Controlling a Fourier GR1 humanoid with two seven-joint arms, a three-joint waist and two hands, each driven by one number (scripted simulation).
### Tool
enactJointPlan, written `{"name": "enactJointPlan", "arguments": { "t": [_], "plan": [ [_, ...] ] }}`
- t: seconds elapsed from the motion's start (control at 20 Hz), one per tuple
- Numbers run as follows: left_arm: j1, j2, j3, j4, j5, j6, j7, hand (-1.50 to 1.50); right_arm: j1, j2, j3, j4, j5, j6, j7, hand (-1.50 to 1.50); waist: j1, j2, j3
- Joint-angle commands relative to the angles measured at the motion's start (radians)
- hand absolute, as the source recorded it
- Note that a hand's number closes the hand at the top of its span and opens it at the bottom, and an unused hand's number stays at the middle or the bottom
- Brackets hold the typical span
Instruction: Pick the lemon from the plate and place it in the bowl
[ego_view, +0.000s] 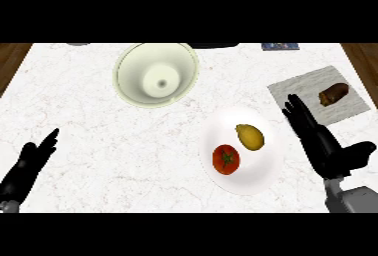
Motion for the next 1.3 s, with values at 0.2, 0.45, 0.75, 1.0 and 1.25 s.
{"name": "enactJointPlan", "arguments": {
  "t": [0.2, 0.45, 0.75, 1.0, 1.25],
  "plan": [
    [-0.161, -0.189, -0.085, -0.2, 0.04, -0.061, -0.152, 0.0, -0.128, -0.013, -0.041, 0.04, 0.036, 0.072, -0.093, 1.5, 0.019, -0.025, -0.004],
    [-0.164, -0.32, -0.185, -0.252, 0.032, -0.061, -0.178, 0.0, -0.161, 0.026, 0.031, 0.232, 0.227, -0.005, -0.163, -1.5, 0.036, -0.02, -0.003],
    [-0.205, -0.329, -0.157, -0.253, 0.041, -0.073, -0.136, 0.0, -0.31, -0.002, 0.114, 0.374, 0.452, -0.005, -0.233, -1.5, 0.038, -0.022, -0.004],
    [-0.193, -0.333, -0.152, -0.209, 0.035, -0.086, -0.168, 0.0, -0.45, -0.113, 0.216, 0.339, 0.59, 0.093, 0.002, -1.5, 0.032, -0.028, -0.007],
    [-0.217, -0.33, -0.154, -0.224, 0.038, -0.093, -0.132, 0.0, -0.579, -0.198, 0.35, 0.34, 0.672, 0.368, 0.218, -1.5, 0.038, -0.031, -0.01]
  ]
}}
